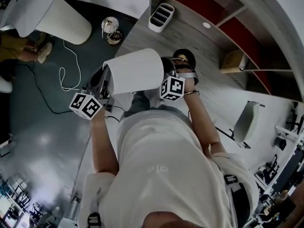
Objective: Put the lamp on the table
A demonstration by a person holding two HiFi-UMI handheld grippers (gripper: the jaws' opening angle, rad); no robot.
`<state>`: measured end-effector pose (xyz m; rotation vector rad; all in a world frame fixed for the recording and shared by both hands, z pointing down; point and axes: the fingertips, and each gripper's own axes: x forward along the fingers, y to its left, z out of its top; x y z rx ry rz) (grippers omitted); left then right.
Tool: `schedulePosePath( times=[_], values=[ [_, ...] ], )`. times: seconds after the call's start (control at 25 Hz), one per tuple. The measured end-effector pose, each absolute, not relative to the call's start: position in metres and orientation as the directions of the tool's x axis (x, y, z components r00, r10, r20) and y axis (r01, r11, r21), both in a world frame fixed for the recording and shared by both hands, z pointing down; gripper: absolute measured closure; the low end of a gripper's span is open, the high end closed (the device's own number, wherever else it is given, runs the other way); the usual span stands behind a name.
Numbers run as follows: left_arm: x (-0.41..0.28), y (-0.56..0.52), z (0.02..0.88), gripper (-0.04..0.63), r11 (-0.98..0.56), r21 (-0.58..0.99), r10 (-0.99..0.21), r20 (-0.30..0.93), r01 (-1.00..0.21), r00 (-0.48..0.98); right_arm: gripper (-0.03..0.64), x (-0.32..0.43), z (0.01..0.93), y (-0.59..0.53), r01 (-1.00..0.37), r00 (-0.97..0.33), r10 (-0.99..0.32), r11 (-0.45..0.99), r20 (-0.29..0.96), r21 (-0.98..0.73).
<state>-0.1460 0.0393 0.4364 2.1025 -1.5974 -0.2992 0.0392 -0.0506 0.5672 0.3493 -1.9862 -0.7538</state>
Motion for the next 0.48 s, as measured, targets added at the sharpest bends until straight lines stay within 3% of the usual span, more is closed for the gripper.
schedulePosePath(
  times=[0.48],
  values=[
    [-0.234, -0.007, 0.445, 0.558, -0.229, 0.487, -0.93, 0.147, -0.843, 0.337, 0.56, -0.049, 0.584, -0.084, 0.029, -0.492, -0.513, 0.798, 0.704, 0.602]
  ],
)
